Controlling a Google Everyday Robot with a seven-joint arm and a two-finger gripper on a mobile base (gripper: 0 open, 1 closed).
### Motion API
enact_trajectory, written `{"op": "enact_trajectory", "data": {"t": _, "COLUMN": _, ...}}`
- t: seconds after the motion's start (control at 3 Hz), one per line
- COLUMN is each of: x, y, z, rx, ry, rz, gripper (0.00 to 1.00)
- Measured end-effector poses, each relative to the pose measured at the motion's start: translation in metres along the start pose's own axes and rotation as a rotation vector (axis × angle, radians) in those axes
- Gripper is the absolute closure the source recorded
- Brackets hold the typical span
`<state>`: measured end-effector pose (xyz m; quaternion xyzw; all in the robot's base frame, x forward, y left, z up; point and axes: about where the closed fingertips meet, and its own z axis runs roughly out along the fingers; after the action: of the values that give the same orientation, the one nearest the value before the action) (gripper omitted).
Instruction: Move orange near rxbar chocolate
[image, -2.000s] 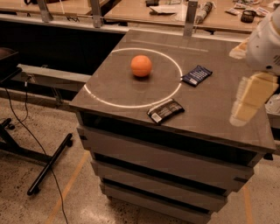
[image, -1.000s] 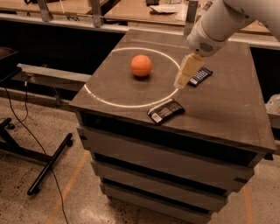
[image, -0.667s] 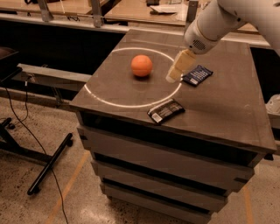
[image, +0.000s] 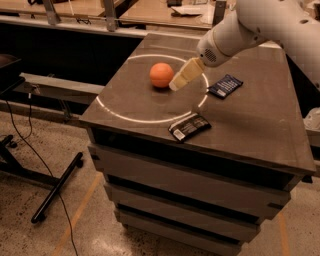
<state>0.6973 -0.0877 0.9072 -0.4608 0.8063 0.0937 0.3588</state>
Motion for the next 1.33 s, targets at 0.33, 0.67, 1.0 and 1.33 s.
{"op": "enact_trajectory", "data": {"t": 0.33, "x": -0.011, "y": 0.011, "z": 0.036, "rx": 0.007, "ry": -0.026, "rz": -0.001, "gripper": 0.0}}
{"op": "enact_trajectory", "data": {"t": 0.67, "x": -0.015, "y": 0.014, "z": 0.059, "rx": 0.012, "ry": -0.038, "rz": -0.011, "gripper": 0.0}}
{"op": "enact_trajectory", "data": {"t": 1.0, "x": -0.027, "y": 0.019, "z": 0.08, "rx": 0.015, "ry": -0.051, "rz": -0.048, "gripper": 0.26}}
{"op": "enact_trajectory", "data": {"t": 1.33, "x": -0.027, "y": 0.019, "z": 0.087, "rx": 0.025, "ry": -0.054, "rz": -0.056, "gripper": 0.57}}
